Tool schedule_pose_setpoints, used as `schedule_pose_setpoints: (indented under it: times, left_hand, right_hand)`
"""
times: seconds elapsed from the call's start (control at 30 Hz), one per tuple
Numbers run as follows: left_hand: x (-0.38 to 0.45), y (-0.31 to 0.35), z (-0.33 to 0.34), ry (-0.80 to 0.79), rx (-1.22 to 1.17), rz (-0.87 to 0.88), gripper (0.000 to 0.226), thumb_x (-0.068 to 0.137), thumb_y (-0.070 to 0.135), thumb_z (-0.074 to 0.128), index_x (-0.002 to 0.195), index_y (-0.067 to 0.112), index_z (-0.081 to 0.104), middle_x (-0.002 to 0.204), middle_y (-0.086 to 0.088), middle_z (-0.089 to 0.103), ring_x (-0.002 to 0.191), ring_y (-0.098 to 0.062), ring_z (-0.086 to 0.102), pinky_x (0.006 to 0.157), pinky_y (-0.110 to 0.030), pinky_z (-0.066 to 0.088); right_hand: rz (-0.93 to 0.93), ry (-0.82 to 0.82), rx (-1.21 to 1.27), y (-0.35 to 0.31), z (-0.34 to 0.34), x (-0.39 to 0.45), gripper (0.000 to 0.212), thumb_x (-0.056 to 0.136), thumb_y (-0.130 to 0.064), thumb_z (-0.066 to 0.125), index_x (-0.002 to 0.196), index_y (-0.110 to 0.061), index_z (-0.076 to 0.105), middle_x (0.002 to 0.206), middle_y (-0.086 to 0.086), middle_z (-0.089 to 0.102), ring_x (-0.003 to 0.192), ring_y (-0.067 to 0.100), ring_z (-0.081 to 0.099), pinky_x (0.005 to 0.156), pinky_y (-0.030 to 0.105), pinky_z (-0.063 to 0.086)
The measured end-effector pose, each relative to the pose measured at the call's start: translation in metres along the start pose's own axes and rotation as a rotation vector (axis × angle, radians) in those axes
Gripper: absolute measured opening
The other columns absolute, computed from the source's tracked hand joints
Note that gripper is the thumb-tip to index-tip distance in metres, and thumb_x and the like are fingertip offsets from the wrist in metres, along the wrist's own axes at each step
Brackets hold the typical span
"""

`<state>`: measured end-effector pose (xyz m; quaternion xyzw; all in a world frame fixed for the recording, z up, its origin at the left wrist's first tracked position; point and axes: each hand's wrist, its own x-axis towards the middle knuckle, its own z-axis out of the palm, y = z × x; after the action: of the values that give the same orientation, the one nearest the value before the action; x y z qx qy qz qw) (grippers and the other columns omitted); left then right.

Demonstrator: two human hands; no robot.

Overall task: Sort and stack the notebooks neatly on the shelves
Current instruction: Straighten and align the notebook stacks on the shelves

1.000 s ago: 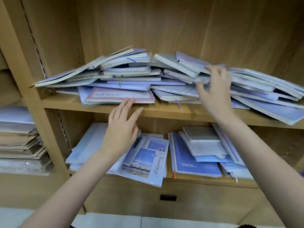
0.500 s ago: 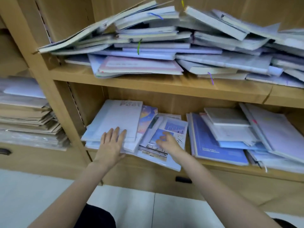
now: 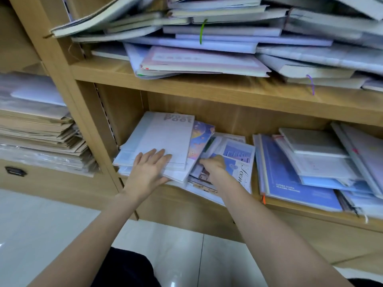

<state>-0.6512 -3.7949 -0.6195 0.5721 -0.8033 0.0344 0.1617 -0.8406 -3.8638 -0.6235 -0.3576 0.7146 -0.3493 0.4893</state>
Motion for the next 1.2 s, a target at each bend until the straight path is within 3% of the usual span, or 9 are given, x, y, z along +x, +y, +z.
schedule_pose_setpoints:
  times: [0.13,0.2,0.37,0.53,0.6,0.7,0.83,0.97,1.2]
  left_hand:
    - [0.005,0.000,-0.015,0.090,-0.118,-0.018,0.049,0.078,0.020,0.071,0.123,0.007,0.059,0.126,-0.016,0.058,0.116,-0.038,0.055,0.091,-0.053,0.041]
    - [0.009,0.004,-0.025,0.161,-0.165,-0.037,0.041,0.085,0.020,0.064,0.124,0.007,0.057,0.121,-0.013,0.061,0.106,-0.033,0.059,0.086,-0.045,0.041]
    - [0.020,0.004,-0.061,0.359,-0.277,-0.210,0.039,0.091,0.025,0.058,0.125,0.006,0.054,0.087,-0.013,0.065,0.078,-0.030,0.060,0.064,-0.024,0.029]
    - [0.014,0.017,-0.047,0.196,-0.257,-0.208,0.044,0.092,0.028,0.056,0.130,0.006,0.051,0.107,-0.020,0.064,0.097,-0.036,0.060,0.070,-0.032,0.036]
    - [0.008,0.028,-0.024,0.034,-0.142,-0.140,0.050,0.092,0.034,0.050,0.134,0.008,0.046,0.133,-0.016,0.051,0.122,-0.033,0.049,0.091,-0.043,0.038]
    - [0.001,0.043,-0.009,-0.148,-0.045,-0.274,0.061,0.094,0.040,0.046,0.147,0.022,0.021,0.156,-0.005,0.015,0.144,-0.027,0.009,0.112,-0.054,0.010]
    - [0.004,0.080,-0.007,-0.182,-0.004,-0.403,0.093,0.082,0.065,0.048,0.149,0.022,0.001,0.157,-0.009,-0.006,0.141,-0.039,-0.011,0.109,-0.060,-0.002]
    - [0.009,0.077,-0.013,-0.164,0.007,-0.409,0.071,0.090,0.046,0.051,0.146,0.022,0.015,0.154,-0.007,0.011,0.141,-0.037,0.003,0.109,-0.064,0.007]
    - [0.007,0.062,-0.026,-0.039,0.076,-0.304,0.051,0.094,0.028,0.052,0.141,0.024,0.035,0.143,0.001,0.041,0.135,-0.025,0.030,0.107,-0.064,0.003]
  right_hand:
    - [0.024,-0.005,0.088,-0.003,-0.002,-0.001,0.022,0.081,-0.007,0.068,0.089,-0.007,0.048,0.084,0.012,0.055,0.079,0.029,0.059,0.069,0.038,0.056]
    - [0.003,-0.025,0.180,-0.006,-0.006,-0.009,0.017,0.083,-0.005,0.066,0.080,-0.008,0.050,0.083,0.012,0.057,0.077,0.026,0.056,0.056,0.032,0.051]
    - [-0.259,0.055,0.176,-0.044,-0.049,-0.038,0.017,0.083,-0.007,0.064,0.077,-0.010,0.049,0.083,0.009,0.055,0.079,0.022,0.051,0.060,0.028,0.038]
    - [-0.158,-0.074,0.149,0.001,-0.100,-0.060,0.018,0.084,-0.002,0.062,0.078,-0.010,0.046,0.070,0.009,0.056,0.065,0.022,0.055,0.061,0.033,0.044]
    - [-0.047,-0.133,0.217,0.026,-0.098,-0.055,0.013,0.087,-0.001,0.059,0.097,-0.004,0.051,0.084,0.013,0.062,0.073,0.025,0.059,0.062,0.034,0.046]
    - [-0.065,-0.065,0.249,0.028,-0.089,-0.043,0.044,0.089,-0.006,0.058,0.131,-0.004,0.042,0.120,0.017,0.059,0.100,0.030,0.059,0.066,0.033,0.047]
    - [-0.226,-0.019,0.137,0.008,-0.090,-0.054,0.016,0.090,-0.009,0.057,0.103,-0.012,0.047,0.098,0.010,0.057,0.088,0.026,0.058,0.065,0.033,0.046]
    - [-0.395,0.074,0.071,-0.015,-0.130,-0.081,0.012,0.086,-0.004,0.057,0.084,-0.012,0.048,0.095,0.021,0.057,0.080,0.033,0.059,0.066,0.039,0.049]
    - [-0.340,0.201,0.399,-0.002,-0.210,-0.134,0.014,0.092,-0.004,0.054,0.088,-0.015,0.045,0.082,0.004,0.053,0.060,0.010,0.054,0.049,0.022,0.040]
